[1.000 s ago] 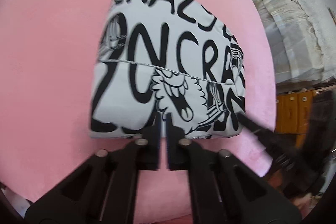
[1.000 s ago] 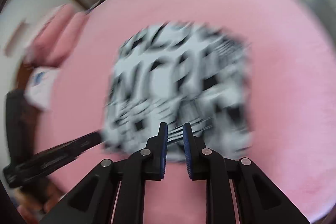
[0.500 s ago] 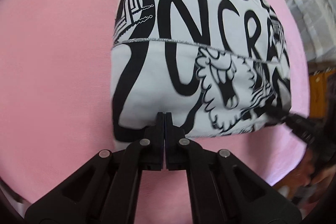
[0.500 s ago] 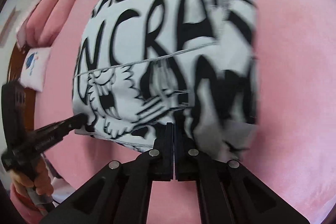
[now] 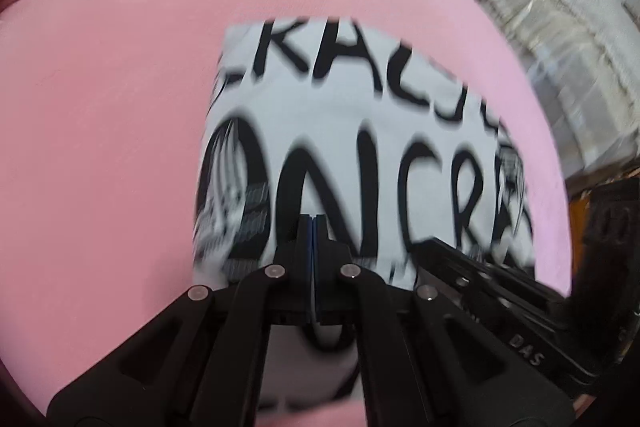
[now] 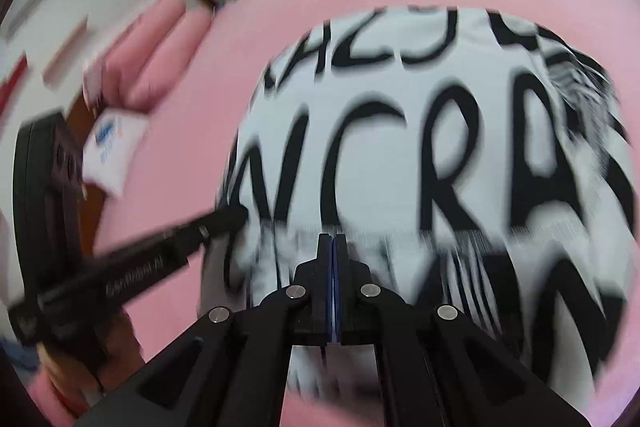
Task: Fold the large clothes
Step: 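Press the folded bundle flat with both tools, then open both tools and position them at the bundle's edge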
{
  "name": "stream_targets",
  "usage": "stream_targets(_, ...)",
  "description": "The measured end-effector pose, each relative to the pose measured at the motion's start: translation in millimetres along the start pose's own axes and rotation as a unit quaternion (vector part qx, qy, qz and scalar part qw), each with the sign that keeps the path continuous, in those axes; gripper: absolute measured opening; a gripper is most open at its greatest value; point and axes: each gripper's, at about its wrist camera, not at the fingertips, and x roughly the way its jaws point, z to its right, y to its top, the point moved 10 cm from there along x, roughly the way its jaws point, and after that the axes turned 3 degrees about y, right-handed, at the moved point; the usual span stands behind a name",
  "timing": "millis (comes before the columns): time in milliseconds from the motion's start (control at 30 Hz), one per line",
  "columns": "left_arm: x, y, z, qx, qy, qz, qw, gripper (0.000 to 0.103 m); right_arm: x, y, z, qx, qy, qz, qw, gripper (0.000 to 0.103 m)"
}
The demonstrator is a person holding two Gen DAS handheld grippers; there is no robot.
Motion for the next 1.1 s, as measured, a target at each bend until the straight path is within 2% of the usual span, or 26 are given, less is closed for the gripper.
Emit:
stream_targets(100, 15.1, 32.8, 0.7, 0.009, 0.007, 0.014, 0.9998, 0.0, 31.5, 33.5, 5.3, -0.001, -0.033, 0.009, 0.999, 0.0)
stream_targets(233, 43.4, 72.2, 1.7, 0.002, 0.01, 0.015, 0.9998, 0.0, 54.3, 83.4, 20.6, -0.011, -0.057, 0.026, 0.998, 0.0)
stream_targets(367, 71.7, 99.8, -3.2, 0.001, 0.041, 0.019, 0.999, 0.0, 60.6, 117.9, 51.9, 0.0, -0.121, 0.058, 0.991, 0.0)
stream_targets(467, 72.5, 114.1, -19.4, -0.025, 0.052, 0.03, 0.9979, 0.0, 55.1, 130.5, 70.0, 0.04, -0.09, 0.059, 0.993, 0.0)
stream_targets(500, 69.4, 118.6, -29.4, -0.033, 0.065, 0.036, 0.9967, 0.0, 50.0, 130.4, 72.8, 0.036, -0.1, 0.061, 0.992, 0.0)
stream_targets(533, 68.1, 121.0, -36.9, -0.041, 0.074, 0.037, 0.9957, 0.0, 45.3, 131.2, 75.8, 0.029, -0.121, 0.065, 0.99, 0.0)
stream_targets(567, 65.8, 121.6, -49.5, -0.053, 0.085, 0.033, 0.9944, 0.0, 31.6, 131.3, 86.2, 0.014, -0.191, 0.073, 0.979, 0.0)
stream_targets(600, 64.9, 120.9, -57.4, -0.061, 0.084, 0.028, 0.9942, 0.0, 11.9, 125.7, 96.3, 0.008, -0.24, 0.076, 0.968, 0.0)
stream_targets(633, 62.4, 118.8, -65.7, -0.069, 0.076, 0.022, 0.9945, 0.0, 2.9, 123.0, 103.4, 0.015, -0.252, 0.079, 0.964, 0.0)
stream_targets(667, 57.2, 115.7, -73.6, -0.073, 0.077, 0.021, 0.9942, 0.0, -5.8, 116.3, 111.3, 0.039, -0.241, 0.072, 0.967, 0.0)
stream_targets(767, 33.8, 98.3, -97.8, -0.061, 0.114, 0.017, 0.9915, 0.0, -29.3, 97.0, 124.5, 0.068, -0.257, 0.049, 0.963, 0.0)
stream_targets(833, 22.0, 83.4, -104.5, -0.065, 0.114, 0.008, 0.9914, 0.0, -45.0, 79.0, 129.2, 0.074, -0.279, 0.028, 0.957, 0.0)
stream_targets(900, 11.5, 56.3, -109.0, -0.086, 0.109, -0.012, 0.9903, 0.0, -59.7, 60.8, 123.5, 0.076, -0.289, 0.018, 0.954, 0.0)
stream_targets(1000, -6.3, 16.7, -108.2, -0.095, 0.129, -0.035, 0.9865, 0.0, -74.4, 28.6, 110.0, 0.091, -0.289, -0.001, 0.953, 0.0)
stream_targets(1100, -19.5, -23.7, -99.7, -0.113, 0.114, -0.075, 0.9842, 0.0, -95.8, -6.9, 90.1, 0.094, -0.293, -0.029, 0.951, 0.015)
